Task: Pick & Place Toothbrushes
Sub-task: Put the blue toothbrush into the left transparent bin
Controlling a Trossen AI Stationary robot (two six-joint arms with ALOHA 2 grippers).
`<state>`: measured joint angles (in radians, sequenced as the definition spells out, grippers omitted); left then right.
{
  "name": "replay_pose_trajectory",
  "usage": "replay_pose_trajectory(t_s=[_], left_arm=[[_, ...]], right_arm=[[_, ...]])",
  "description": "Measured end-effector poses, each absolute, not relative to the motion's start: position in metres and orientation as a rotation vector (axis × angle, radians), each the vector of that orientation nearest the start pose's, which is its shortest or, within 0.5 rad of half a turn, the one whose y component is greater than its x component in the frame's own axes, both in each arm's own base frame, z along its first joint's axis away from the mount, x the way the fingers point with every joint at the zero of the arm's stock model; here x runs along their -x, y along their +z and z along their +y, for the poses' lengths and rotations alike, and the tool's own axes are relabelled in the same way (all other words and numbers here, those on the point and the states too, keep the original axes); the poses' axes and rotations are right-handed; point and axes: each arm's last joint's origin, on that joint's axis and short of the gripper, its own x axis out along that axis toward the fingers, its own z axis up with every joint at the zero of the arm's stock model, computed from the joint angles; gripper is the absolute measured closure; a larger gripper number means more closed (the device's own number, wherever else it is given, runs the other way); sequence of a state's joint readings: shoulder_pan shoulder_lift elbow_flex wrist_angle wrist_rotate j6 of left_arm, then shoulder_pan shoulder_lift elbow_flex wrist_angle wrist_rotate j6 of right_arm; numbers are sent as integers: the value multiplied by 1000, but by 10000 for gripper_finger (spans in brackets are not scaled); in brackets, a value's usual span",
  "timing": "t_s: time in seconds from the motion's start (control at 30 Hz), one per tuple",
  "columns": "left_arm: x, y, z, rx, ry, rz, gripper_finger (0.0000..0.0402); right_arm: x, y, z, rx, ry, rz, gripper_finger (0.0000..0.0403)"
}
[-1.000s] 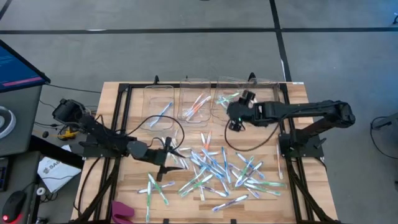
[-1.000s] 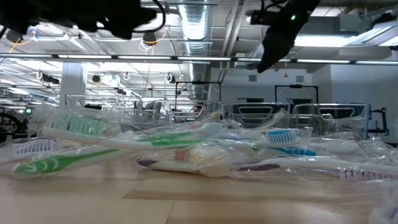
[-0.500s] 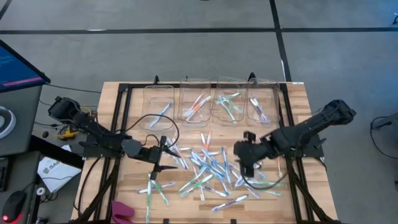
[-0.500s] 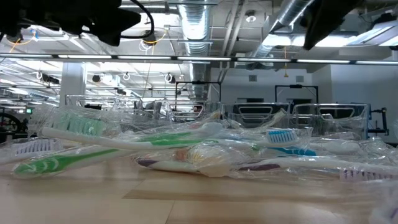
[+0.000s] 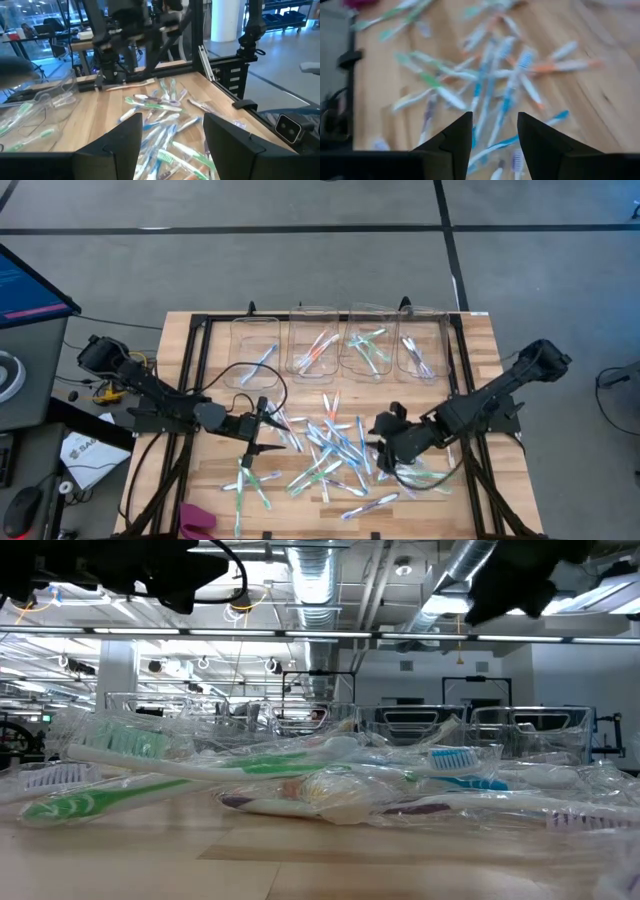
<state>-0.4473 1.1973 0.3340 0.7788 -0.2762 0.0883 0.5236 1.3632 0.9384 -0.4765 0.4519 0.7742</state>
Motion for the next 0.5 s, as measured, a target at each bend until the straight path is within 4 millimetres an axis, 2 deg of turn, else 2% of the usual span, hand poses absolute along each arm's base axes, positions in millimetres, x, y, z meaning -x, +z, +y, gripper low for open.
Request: replay_pose_trajectory(t_s=[0.23,0.5], left_arm=[[-205,194,-90,-118,-175,71,198],[-205,194,-90,-118,-175,71,198]], right_arm=[[-244,217,97,-371,-376,788,254],[-240,205,95,-371,-369,795,226]])
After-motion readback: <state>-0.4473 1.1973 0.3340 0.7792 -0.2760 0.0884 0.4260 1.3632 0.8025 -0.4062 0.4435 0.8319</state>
